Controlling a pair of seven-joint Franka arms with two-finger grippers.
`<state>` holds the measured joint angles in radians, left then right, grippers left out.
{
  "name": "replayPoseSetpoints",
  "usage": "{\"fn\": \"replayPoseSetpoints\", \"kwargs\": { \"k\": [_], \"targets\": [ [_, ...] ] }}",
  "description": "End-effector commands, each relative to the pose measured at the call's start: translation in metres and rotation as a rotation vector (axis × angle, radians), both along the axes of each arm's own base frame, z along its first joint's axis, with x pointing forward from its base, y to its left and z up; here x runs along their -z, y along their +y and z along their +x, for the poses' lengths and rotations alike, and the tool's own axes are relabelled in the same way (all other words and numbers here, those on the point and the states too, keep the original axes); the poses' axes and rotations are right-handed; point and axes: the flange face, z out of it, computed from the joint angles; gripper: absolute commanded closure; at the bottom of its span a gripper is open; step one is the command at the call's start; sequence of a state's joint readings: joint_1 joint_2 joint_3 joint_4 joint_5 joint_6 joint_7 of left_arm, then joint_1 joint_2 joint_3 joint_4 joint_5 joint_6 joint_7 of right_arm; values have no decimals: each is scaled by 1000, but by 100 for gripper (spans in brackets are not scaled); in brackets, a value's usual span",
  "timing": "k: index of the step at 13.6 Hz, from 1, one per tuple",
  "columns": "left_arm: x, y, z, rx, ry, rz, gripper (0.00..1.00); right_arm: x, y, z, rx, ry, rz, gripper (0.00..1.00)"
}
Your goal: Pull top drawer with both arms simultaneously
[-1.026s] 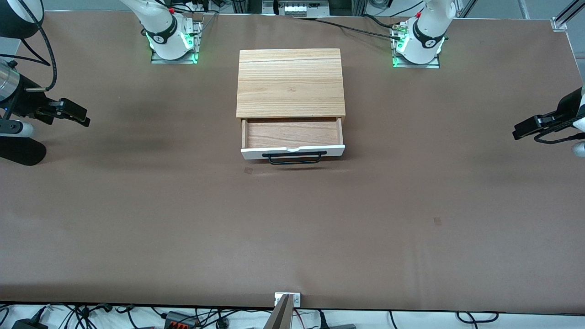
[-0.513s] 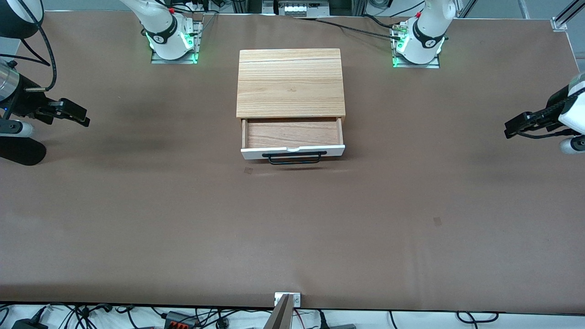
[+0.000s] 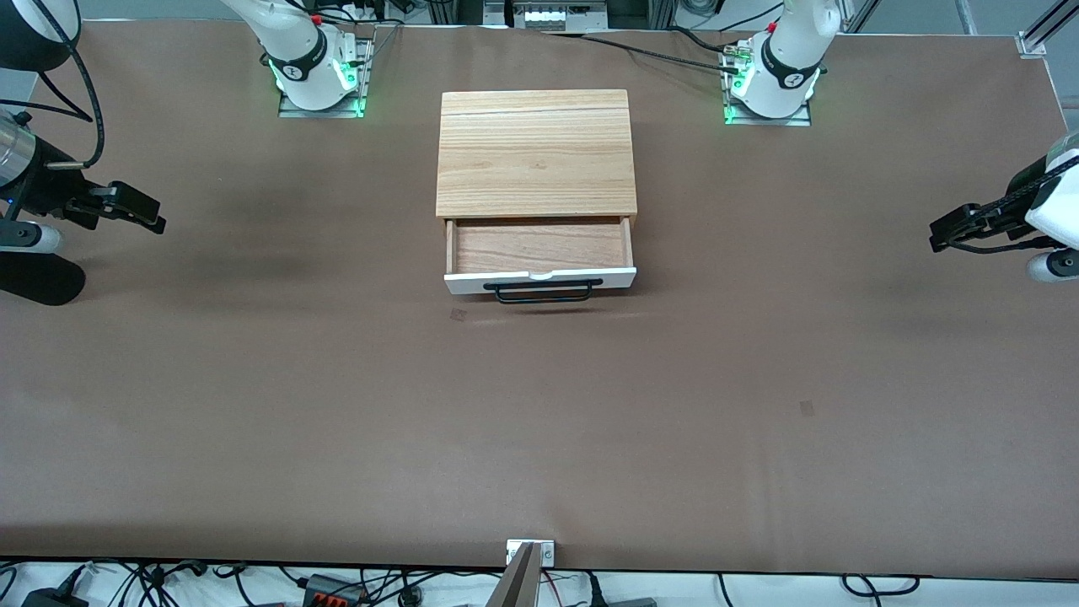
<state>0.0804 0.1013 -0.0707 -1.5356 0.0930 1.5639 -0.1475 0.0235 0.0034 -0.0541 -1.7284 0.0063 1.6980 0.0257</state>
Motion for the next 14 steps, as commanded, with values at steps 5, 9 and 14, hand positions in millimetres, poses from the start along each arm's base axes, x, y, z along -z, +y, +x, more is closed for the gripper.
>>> {"fn": "replayPoseSetpoints", "kwargs": {
  "k": [5,9,14],
  "targets": [
    [-3,2,-6,15,1,-19,0,-6,0,-6,-15,7,-12,0],
    [-6,-5,-4,24,-3,-44,0,-4,1,-5,-18,4,-17,0],
    [-5,-5,-3,23,0,-58,0,-5,2,-5,-19,0,-17,0]
  ]
}}
